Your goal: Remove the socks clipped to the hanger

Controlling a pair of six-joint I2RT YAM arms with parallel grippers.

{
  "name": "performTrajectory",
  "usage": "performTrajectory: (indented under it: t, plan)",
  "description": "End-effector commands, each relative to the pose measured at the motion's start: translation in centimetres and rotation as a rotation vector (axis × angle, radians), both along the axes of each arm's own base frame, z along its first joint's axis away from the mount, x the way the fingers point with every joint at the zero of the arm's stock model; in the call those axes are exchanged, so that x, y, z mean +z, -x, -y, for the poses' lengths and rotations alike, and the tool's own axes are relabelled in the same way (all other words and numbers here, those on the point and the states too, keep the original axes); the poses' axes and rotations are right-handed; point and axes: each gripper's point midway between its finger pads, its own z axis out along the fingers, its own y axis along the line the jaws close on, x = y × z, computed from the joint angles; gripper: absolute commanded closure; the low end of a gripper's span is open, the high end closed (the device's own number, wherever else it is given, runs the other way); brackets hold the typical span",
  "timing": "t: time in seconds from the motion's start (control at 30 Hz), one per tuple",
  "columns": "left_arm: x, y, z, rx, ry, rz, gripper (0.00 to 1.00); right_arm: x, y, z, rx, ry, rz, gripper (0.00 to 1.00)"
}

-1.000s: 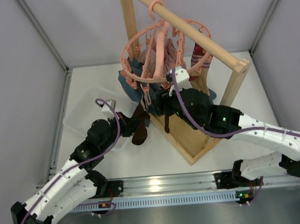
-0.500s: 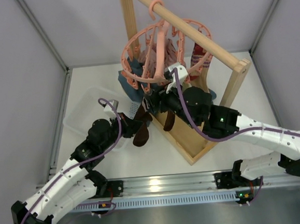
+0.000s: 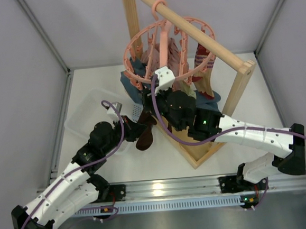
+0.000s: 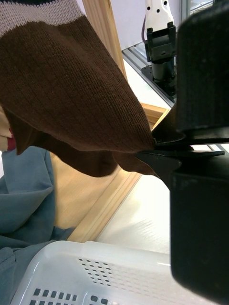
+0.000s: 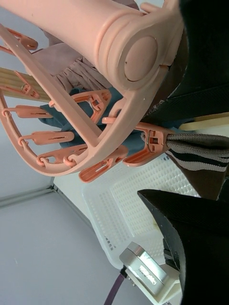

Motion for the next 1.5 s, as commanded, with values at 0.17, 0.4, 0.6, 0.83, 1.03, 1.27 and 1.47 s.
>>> performTrajectory:
  t: [0.17, 0.4, 0.6, 0.83, 1.03, 1.27, 1.47]
  plan:
    - [2.6, -0.2, 0.6, -0.024, 0.046, 0.066, 1.00, 4.4, -0.6, 1.4, -0.087, -0.140, 0.064, 0.54]
    - [1.7, -0.3, 0.4, -0.009, 0.030, 0.053, 1.00, 4.1, -0.6, 1.8, -0.107, -0.171, 0.043, 1.00]
    - [0.3, -0.7, 0.1, 0.015, 0.000, 0.033, 1.00, 3.7, -0.6, 2.2, -0.119, -0.170, 0.026, 1.00]
    - [0.4, -3.1, -4.6, 0.292, -0.095, 0.036, 1.00, 3.0, -0.4, 2.3, -0.107, -0.139, 0.013, 1.00]
    - [0.4, -4.4, -9.1, 0.494, -0.286, -0.005, 1.00, 2.1, 0.0, 2.3, -0.086, -0.133, -0.004, 1.00]
    - [0.3, -5.6, -14.4, 0.716, -0.321, -0.046, 1.00, 1.2, 0.4, 2.1, -0.061, -0.111, -0.019, 1.00]
    - [-1.3, -5.9, -16.9, 0.825, -0.338, -0.089, 1.00, 1.0, 0.8, 2.6, -0.047, -0.119, -0.022, 1.00]
